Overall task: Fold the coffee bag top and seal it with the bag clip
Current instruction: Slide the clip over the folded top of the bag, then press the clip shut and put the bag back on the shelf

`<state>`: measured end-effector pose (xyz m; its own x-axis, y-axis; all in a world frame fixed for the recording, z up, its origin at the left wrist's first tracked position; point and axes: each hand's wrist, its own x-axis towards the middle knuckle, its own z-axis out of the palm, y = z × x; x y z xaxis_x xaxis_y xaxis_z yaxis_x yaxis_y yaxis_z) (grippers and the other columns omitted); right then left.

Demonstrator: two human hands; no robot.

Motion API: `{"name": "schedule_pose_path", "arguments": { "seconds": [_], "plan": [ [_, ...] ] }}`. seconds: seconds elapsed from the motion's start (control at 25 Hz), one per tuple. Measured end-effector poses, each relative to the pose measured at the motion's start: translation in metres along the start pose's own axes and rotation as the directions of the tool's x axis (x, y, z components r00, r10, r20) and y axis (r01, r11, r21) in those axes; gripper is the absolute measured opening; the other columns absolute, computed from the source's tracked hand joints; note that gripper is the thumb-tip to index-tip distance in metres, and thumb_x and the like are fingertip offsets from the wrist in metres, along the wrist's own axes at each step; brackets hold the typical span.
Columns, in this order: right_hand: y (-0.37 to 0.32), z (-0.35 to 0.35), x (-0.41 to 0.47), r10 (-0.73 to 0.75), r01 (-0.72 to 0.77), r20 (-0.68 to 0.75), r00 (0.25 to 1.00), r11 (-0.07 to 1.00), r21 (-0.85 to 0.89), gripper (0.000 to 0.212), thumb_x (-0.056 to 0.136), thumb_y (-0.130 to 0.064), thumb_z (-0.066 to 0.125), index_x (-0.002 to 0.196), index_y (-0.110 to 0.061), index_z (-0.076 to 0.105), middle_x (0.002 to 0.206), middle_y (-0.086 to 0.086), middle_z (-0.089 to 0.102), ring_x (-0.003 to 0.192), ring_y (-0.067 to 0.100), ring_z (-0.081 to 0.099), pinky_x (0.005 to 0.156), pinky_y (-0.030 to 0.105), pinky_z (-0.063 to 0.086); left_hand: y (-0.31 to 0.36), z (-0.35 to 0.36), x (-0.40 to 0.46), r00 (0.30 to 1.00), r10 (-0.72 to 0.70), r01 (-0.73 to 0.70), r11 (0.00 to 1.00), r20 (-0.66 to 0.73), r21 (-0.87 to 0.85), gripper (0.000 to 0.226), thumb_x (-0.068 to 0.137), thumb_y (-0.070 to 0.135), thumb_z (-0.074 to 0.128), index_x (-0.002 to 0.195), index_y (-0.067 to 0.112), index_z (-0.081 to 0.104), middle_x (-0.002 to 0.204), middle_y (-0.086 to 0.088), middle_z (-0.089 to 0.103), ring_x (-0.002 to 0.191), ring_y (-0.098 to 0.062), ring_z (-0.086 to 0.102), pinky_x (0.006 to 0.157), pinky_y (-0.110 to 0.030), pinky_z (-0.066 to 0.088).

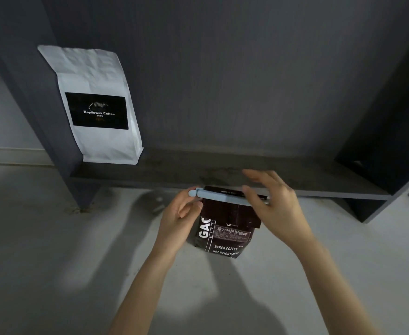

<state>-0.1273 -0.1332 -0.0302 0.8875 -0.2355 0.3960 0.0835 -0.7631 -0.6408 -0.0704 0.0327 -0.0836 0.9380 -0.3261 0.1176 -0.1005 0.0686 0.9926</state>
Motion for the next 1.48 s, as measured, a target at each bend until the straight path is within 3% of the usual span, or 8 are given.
{"name": "schedule_pose_path", "arguments": {
  "seconds": [0.2, 0.4, 0.64, 0.8, 0.88, 1.24, 1.36, 1.48],
  "plan": [
    [0.04, 0.011, -0.04, 0.339, -0.319, -0.079, 0.937, 0.928, 0.193, 0.039, 0.084, -0.02, 0.056, 0.122, -0.015, 0.049, 0.116, 0.008, 0.058, 0.101, 0.015, 0.053, 0.09, 0.036, 0.046, -0.016, 0.006, -0.004, 0.998, -0.017, 0.013, 0.997, 0.054, 0.082, 0.04, 0.084, -0.001, 0.051, 0.105, 0.034, 0.049, 0.104, 0.017, 0.058, 0.089, 0.02, 0.055, 0.077, 0.001, 0.041],
    [0.058, 0.041, -0.059, 0.463, -0.469, 0.087, 0.882, 0.841, 0.271, 0.036, 0.083, -0.015, 0.058, 0.119, -0.015, 0.054, 0.121, 0.006, 0.061, 0.107, 0.015, 0.056, 0.088, 0.026, 0.041, -0.049, 0.006, -0.009, 0.987, -0.112, 0.081, 0.968, 0.118, 0.239, 0.055, 0.07, 0.024, 0.055, 0.116, 0.048, 0.038, 0.105, 0.039, 0.056, 0.1, 0.022, 0.049, 0.09, -0.009, 0.038],
    [0.056, 0.057, -0.058, 0.455, -0.44, -0.002, 0.89, 0.862, 0.25, 0.03, 0.081, 0.001, 0.054, 0.106, -0.014, 0.063, 0.105, 0.005, 0.069, 0.093, 0.012, 0.063, 0.065, -0.005, 0.038, -0.049, 0.004, -0.01, 0.987, -0.111, 0.074, 0.957, 0.119, 0.28, 0.064, 0.083, -0.008, 0.044, 0.122, 0.041, 0.026, 0.108, 0.033, 0.046, 0.089, 0.032, 0.045, 0.079, 0.005, 0.034],
    [0.043, 0.054, -0.05, 0.445, -0.424, -0.046, 0.895, 0.877, 0.225, 0.033, 0.082, -0.002, 0.054, 0.109, -0.02, 0.062, 0.102, 0.004, 0.072, 0.084, 0.01, 0.063, 0.078, 0.017, 0.046, -0.036, 0.0, -0.009, 0.992, -0.085, 0.053, 0.952, 0.094, 0.301, 0.056, 0.085, -0.008, 0.042, 0.133, 0.017, 0.024, 0.121, 0.011, 0.043, 0.09, 0.025, 0.05, 0.075, 0.006, 0.036],
    [0.033, 0.049, -0.042, 0.422, -0.4, -0.064, 0.904, 0.889, 0.222, 0.033, 0.082, -0.005, 0.055, 0.111, -0.02, 0.062, 0.103, 0.005, 0.071, 0.075, 0.006, 0.06, 0.082, 0.025, 0.048, -0.024, -0.008, -0.006, 0.997, -0.053, 0.031, 0.948, 0.061, 0.317, 0.053, 0.085, -0.005, 0.045, 0.133, 0.012, 0.027, 0.12, 0.005, 0.044, 0.106, 0.005, 0.051, 0.074, 0.005, 0.038],
    [-0.029, 0.044, 0.058, 0.155, -0.132, -0.097, 0.983, 0.969, 0.211, 0.032, 0.082, -0.012, 0.058, 0.113, -0.019, 0.06, 0.096, 0.01, 0.068, 0.082, 0.017, 0.06, 0.081, 0.029, 0.046, 0.053, -0.057, 0.049, 0.977, 0.192, -0.137, 0.903, -0.097, 0.408, 0.055, 0.084, -0.002, 0.05, 0.134, 0.005, 0.028, 0.131, -0.023, 0.048, 0.112, -0.014, 0.044, 0.087, -0.005, 0.03],
    [-0.04, 0.054, 0.091, 0.101, -0.079, -0.098, 0.99, 0.974, 0.212, 0.031, 0.083, -0.014, 0.058, 0.114, -0.018, 0.059, 0.102, 0.011, 0.068, 0.081, 0.012, 0.058, 0.085, 0.03, 0.048, 0.065, -0.072, 0.077, 0.963, 0.236, -0.158, 0.885, -0.129, 0.439, 0.056, 0.084, -0.002, 0.05, 0.135, 0.008, 0.028, 0.127, -0.016, 0.053, 0.116, -0.017, 0.049, 0.088, -0.005, 0.033],
    [-0.045, 0.066, 0.119, 0.056, -0.037, -0.087, 0.995, 0.978, 0.205, 0.031, 0.084, -0.015, 0.057, 0.114, -0.019, 0.059, 0.103, 0.011, 0.068, 0.081, 0.011, 0.058, 0.085, 0.032, 0.05, 0.073, -0.083, 0.102, 0.957, 0.249, -0.159, 0.88, -0.149, 0.447, 0.056, 0.084, -0.001, 0.05, 0.135, 0.009, 0.028, 0.107, 0.0, 0.055, 0.096, 0.001, 0.053, 0.072, 0.006, 0.039]
  ]
}}
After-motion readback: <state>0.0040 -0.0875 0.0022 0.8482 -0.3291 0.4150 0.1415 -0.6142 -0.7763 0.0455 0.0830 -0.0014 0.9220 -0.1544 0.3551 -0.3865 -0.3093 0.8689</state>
